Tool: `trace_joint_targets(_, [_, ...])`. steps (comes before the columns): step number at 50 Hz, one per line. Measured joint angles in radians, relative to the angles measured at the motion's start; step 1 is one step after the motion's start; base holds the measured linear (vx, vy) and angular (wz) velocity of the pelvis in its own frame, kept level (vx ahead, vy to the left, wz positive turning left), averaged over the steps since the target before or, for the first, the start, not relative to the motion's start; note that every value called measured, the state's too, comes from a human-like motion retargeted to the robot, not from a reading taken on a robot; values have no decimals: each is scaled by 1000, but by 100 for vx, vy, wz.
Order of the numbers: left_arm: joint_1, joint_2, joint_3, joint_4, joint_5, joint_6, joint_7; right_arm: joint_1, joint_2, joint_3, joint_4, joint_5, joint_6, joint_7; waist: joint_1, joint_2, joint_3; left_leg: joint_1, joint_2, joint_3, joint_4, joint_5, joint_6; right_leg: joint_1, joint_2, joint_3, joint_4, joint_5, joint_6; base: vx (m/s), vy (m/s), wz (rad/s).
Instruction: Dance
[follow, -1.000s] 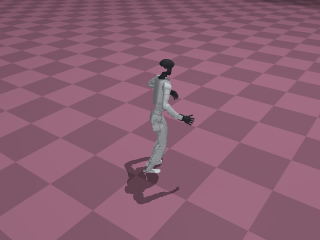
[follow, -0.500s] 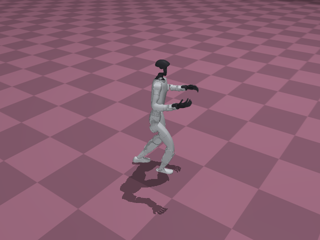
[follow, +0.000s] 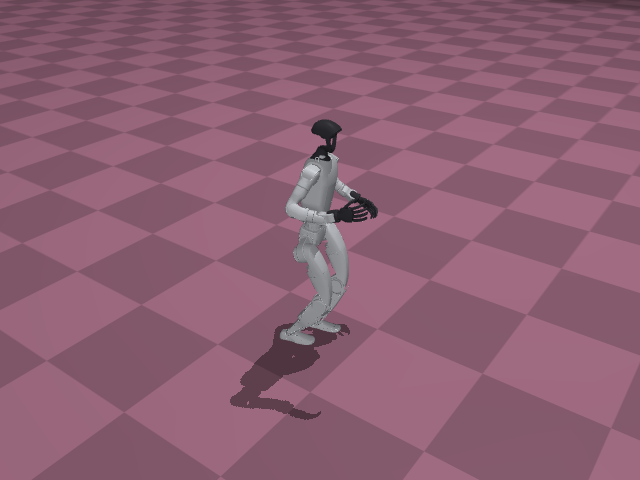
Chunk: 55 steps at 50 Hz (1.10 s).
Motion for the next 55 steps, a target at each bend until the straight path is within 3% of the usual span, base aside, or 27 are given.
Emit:
trace_joint_targets(5, [-14,-53,-59,55,-2,29,-49,-191,-17,-19,-58,-126,18,-55,63,14,12,-86,20,-31,-8,71,-51,-27,5,-41,-104,7,-48,-21,-9,19])
trace_joint_targets(10, [56,-140,-136,190,-6,82,-148,-322,-4,-63,-88,-141,25,-92,77,14,12,-176,101,0,194,1,-43,-108,-10,-76,-47,23,-33,-29,-3,38])
trace_joint_targets(14, [45,-163,-124,238,-32,96,-169,-331,12,-73,-21,-51,46,-85,62,72,-29,-95,247,63,485,-80,-10,-176,32,-111,-36,46,-54,-24,2,20])
trace_joint_targets(16, [-2,-142,-104,204,-62,88,-143,-297,30,-77,57,29,48,-73,52,127,-44,-1,316,61,556,-79,-29,-188,69,-142,-63,68,-79,-22,2,18])
trace_joint_targets(18, [-73,-112,-78,119,-105,69,-86,-225,63,-81,152,121,47,-67,23,165,-45,110,326,54,523,-60,-63,-201,65,-173,-55,70,-96,-23,3,77])
trace_joint_targets(20, [-170,-76,-49,-3,-156,40,-16,-144,107,-80,286,231,54,-52,-16,179,-33,221,280,43,393,-48,-98,-205,21,-199,-27,59,-104,-23,6,121])
trace_joint_targets(23, [-357,-26,-31,-232,-197,-14,71,-47,189,-79,564,416,95,5,-71,141,7,353,131,13,108,-47,-125,-230,-98,-206,62,24,-91,-25,12,139])
trace_joint_targets(25, [-486,4,-40,-381,-182,-42,109,-1,247,-80,759,526,141,63,-92,94,36,421,23,-13,-89,-46,-118,-270,-191,-192,139,2,-73,-32,18,129])
trace_joint_targets(27, [-562,13,-44,-489,-150,-70,123,47,293,-66,889,583,194,98,-89,70,63,439,-26,-21,-176,-88,-96,-314,-260,-190,205,3,-57,-39,23,106])
trace_joint_targets(28, [-593,19,-54,-536,-126,-71,132,43,319,-72,967,614,218,140,-82,36,72,479,-81,-37,-311,-50,-78,-348,-314,-180,232,9,-46,-40,24,94])
trace_joint_targets(31, [-524,12,-60,-550,-72,-71,110,38,361,-56,1028,623,239,164,-26,-11,117,477,-133,-39,-377,-30,-59,-372,-410,-181,298,-12,-40,-45,22,52])
trace_joint_targets(33, [-389,14,-66,-483,-30,-43,62,-25,370,-64,992,617,208,156,10,-38,133,465,-159,-51,-414,-10,-42,-363,-443,-182,311,-25,-25,-40,19,33])
trace_joint_targets(37, [-70,15,-73,-212,44,35,-90,-231,324,-106,661,600,49,68,29,-81,103,470,-185,-57,-555,85,-11,-281,-449,-178,244,-30,31,-32,12,14])
trace_joint_targets(40, [86,30,-107,-22,108,58,-179,-410,271,-165,321,535,-77,-16,33,-107,57,426,-182,-30,-538,109,4,-186,-421,-165,147,-22,63,-20,0,10])
trace_joint_targets(43, [148,70,-141,127,180,48,-224,-600,221,-219,25,397,-148,-139,37,-124,3,344,-156,-4,-451,91,5,-103,-360,-161,14,-22,68,-8,-9,4])
trace_joint_targets(45, [143,99,-145,192,210,43,-236,-720,199,-244,-121,308,-164,-211,47,-119,-34,265,-104,10,-357,56,-2,-69,-295,-182,-100,-17,44,-3,-16,-15])
trace_joint_targets(50, [99,91,-156,222,191,47,-202,-800,195,-231,-286,226,-180,-278,34,-108,-75,146,-12,42,-90,10,-34,-38,-227,-200,-147,-11,16,1,-20,-29])
trace_joint_targets(52, [47,68,-160,210,142,52,-171,-770,205,-212,-331,183,-166,-316,36,-45,-104,98,74,27,-8,-40,-44,3,-122,-223,-260,33,-4,4,-17,-73])
trace_joint_targets(55, [-4,9,-168,164,60,54,-131,-630,210,-179,-322,167,-147,-313,16,1,-131,111,111,25,-32,-46,-44,43,-66,-225,-350,70,-8,3,-13,-52])
